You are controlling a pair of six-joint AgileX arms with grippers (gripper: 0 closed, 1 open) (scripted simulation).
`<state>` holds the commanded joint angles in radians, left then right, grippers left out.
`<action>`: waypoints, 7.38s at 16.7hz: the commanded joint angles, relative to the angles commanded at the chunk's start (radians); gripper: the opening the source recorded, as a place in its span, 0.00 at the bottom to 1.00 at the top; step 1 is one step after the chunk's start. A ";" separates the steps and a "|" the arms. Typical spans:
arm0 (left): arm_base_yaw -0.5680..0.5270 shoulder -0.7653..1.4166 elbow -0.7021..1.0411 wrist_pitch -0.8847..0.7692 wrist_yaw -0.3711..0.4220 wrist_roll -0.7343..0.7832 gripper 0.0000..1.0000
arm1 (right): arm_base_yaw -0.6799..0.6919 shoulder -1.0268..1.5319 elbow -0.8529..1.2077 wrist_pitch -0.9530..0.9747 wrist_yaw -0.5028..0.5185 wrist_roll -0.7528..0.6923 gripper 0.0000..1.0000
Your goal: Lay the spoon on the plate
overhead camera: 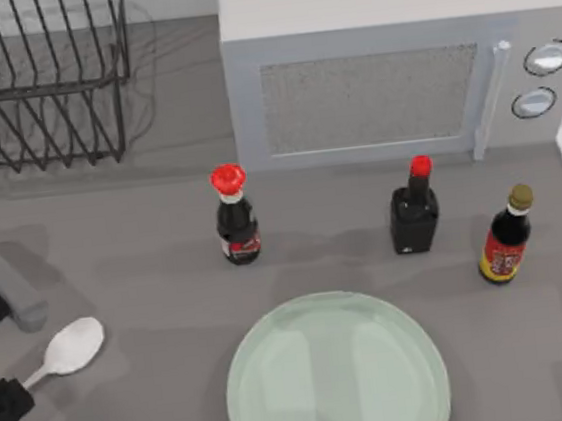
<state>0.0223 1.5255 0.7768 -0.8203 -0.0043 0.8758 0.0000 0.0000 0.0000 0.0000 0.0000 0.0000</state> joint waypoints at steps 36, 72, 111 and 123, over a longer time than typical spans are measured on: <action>0.004 0.022 -0.029 0.070 0.020 -0.001 0.00 | 0.000 0.000 0.000 0.000 0.000 0.000 1.00; -0.658 0.381 0.561 -0.402 0.022 -2.237 0.00 | 0.000 0.000 0.000 0.000 0.000 0.000 1.00; -0.989 0.413 0.704 -0.037 -0.080 -3.400 0.00 | 0.000 0.000 0.000 0.000 0.000 0.000 1.00; -0.993 0.483 0.568 -0.111 -0.008 -3.403 0.00 | 0.000 0.000 0.000 0.000 0.000 0.000 1.00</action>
<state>-0.9706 2.0084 1.3453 -0.9312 -0.0122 -2.5270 0.0000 0.0000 0.0000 0.0000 0.0000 0.0000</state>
